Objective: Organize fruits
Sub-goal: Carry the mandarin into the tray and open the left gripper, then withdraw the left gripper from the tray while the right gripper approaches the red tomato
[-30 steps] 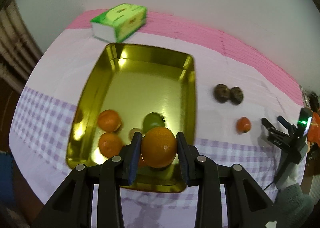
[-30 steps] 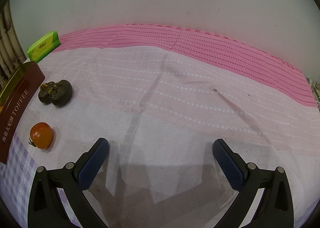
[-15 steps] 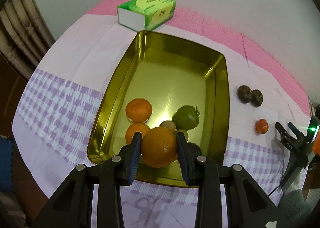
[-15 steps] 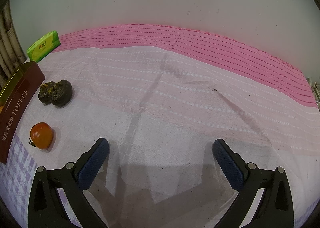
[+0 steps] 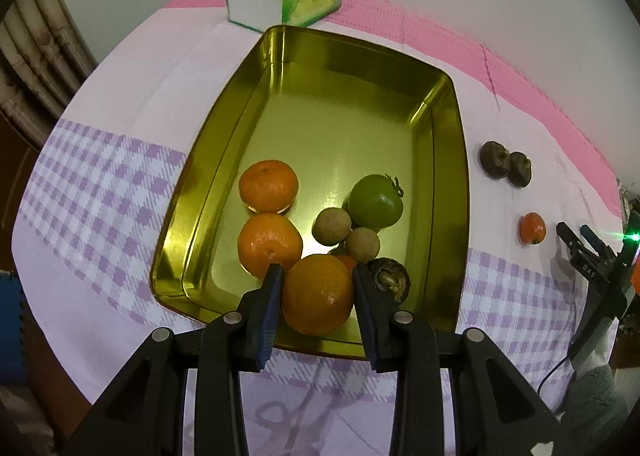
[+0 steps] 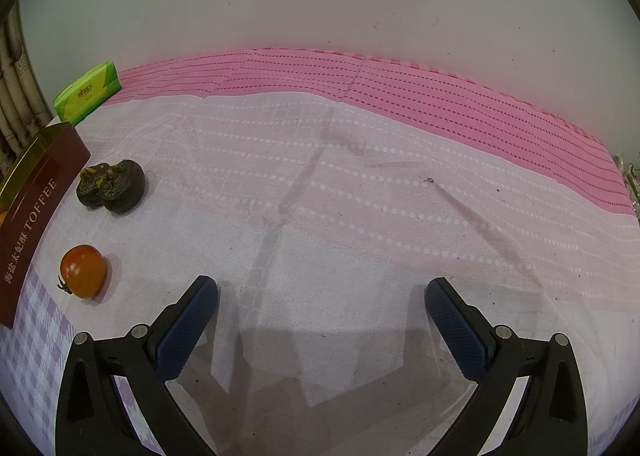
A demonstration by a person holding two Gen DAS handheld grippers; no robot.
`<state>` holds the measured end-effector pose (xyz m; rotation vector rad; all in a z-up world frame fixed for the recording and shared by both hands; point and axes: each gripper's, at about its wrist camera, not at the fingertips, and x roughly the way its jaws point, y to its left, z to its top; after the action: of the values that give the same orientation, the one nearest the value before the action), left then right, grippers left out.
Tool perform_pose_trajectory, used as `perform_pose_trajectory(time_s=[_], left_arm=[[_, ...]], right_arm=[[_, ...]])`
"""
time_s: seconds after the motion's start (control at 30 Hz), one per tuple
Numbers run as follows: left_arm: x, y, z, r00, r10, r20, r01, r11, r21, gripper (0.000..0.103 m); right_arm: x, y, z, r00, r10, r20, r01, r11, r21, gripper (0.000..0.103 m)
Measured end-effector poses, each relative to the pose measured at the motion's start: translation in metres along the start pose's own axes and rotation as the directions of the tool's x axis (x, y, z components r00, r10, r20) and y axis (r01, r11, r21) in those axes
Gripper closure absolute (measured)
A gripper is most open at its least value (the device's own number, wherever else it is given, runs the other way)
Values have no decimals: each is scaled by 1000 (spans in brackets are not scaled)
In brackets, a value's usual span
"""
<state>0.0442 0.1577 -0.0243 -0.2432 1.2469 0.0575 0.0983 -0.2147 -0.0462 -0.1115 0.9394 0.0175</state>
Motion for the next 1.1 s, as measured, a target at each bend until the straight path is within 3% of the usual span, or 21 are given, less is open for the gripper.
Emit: perform_pose_trajectory(time_s=[1.1], left_arm=[[1, 11, -4, 999, -19, 29, 19, 1000, -2, 72]], right_arm=[[0, -1, 0, 1000, 1, 0, -1, 1000, 0, 0]])
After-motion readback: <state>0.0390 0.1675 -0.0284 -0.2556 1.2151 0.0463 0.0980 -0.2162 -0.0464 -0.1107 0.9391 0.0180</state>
